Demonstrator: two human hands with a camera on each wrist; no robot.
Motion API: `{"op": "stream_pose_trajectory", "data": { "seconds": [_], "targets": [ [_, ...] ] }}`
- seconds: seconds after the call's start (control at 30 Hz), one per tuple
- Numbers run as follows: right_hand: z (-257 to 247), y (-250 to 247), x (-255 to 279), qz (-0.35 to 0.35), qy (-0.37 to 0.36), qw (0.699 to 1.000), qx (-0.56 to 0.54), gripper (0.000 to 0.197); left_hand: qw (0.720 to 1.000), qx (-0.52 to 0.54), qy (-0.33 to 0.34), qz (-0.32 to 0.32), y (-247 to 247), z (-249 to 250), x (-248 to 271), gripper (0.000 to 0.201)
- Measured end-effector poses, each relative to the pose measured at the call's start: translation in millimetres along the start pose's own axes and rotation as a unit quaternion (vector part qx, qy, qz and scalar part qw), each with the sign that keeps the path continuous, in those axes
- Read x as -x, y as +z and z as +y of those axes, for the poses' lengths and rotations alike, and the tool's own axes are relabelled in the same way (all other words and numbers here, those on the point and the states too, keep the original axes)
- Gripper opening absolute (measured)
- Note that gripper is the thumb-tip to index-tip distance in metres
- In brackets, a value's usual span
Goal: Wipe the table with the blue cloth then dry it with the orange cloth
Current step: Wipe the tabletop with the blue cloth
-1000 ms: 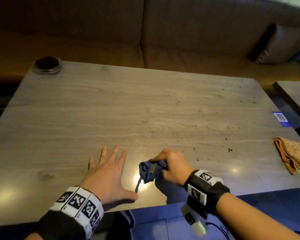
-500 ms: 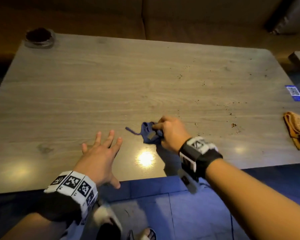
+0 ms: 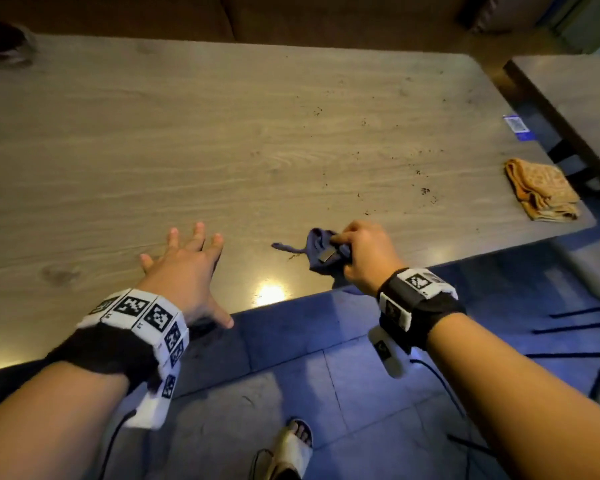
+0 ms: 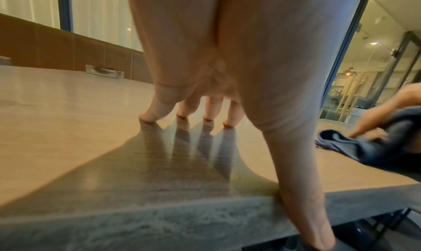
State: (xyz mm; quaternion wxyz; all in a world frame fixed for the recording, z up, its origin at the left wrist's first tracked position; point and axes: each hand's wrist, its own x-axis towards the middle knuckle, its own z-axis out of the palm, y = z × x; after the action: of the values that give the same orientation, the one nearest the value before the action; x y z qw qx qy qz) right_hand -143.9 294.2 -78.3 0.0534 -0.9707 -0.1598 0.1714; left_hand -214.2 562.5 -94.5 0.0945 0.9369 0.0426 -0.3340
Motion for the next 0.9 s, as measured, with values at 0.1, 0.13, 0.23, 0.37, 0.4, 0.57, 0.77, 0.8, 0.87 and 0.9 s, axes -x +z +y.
{"op": "stream_pose_trajectory", "data": {
  "seconds": [0.1,0.13,0.23,0.37,0.4,0.57,0.77,0.8,0.87,0.9],
  "targets": [
    [-8.3,22.1,45.6,0.012,-0.023,0.999,-0.046,0.034,1.0,-0.004,-0.002,0.005,-1.8,0.9,1.8,0.15],
    [-11.7,25.5,58.1,0.007,-0.029,0.998,-0.059,0.035,1.0,-0.004,-0.002,0.004,-2.0,1.2,2.2,0.149],
    [-22.2,25.1,83.8,-0.036,-0.028,0.994,-0.101,0.041,1.0,-0.003,0.001,0.002,-2.3,0.3,1.0,0.15],
    [-34.9,-10.3,59.2,0.088,0.036,0.967,-0.235,0.049,1.0,-0.005,0.001,-0.002,-1.1,-0.9,-1.3,0.151],
    [-36.4,-20.8,39.9,0.128,0.048,0.961,-0.239,0.049,1.0,-0.006,0.005,0.0,-1.6,0.5,-1.6,0.151],
    [-57.8,-36.9,-70.8,0.061,0.065,0.992,-0.094,0.039,1.0,-0.012,0.007,0.002,0.1,-0.5,-3.2,0.15],
    [-87.7,-3.7,-42.5,0.009,-0.094,0.995,0.015,0.033,1.0,-0.017,0.007,0.002,-1.6,1.1,-1.1,0.151],
    [-87.4,3.5,-22.7,0.023,-0.117,0.993,-0.009,0.031,1.0,-0.016,0.006,0.002,-2.2,1.7,-0.4,0.151],
    [-82.4,15.9,14.3,0.016,-0.134,0.99,-0.042,0.035,1.0,-0.013,0.005,0.0,-2.8,2.5,0.3,0.151],
    [-79.4,21.4,29.8,0.001,-0.129,0.99,-0.052,0.041,1.0,-0.012,0.004,-0.001,-2.8,2.6,0.7,0.151]
  ]
}}
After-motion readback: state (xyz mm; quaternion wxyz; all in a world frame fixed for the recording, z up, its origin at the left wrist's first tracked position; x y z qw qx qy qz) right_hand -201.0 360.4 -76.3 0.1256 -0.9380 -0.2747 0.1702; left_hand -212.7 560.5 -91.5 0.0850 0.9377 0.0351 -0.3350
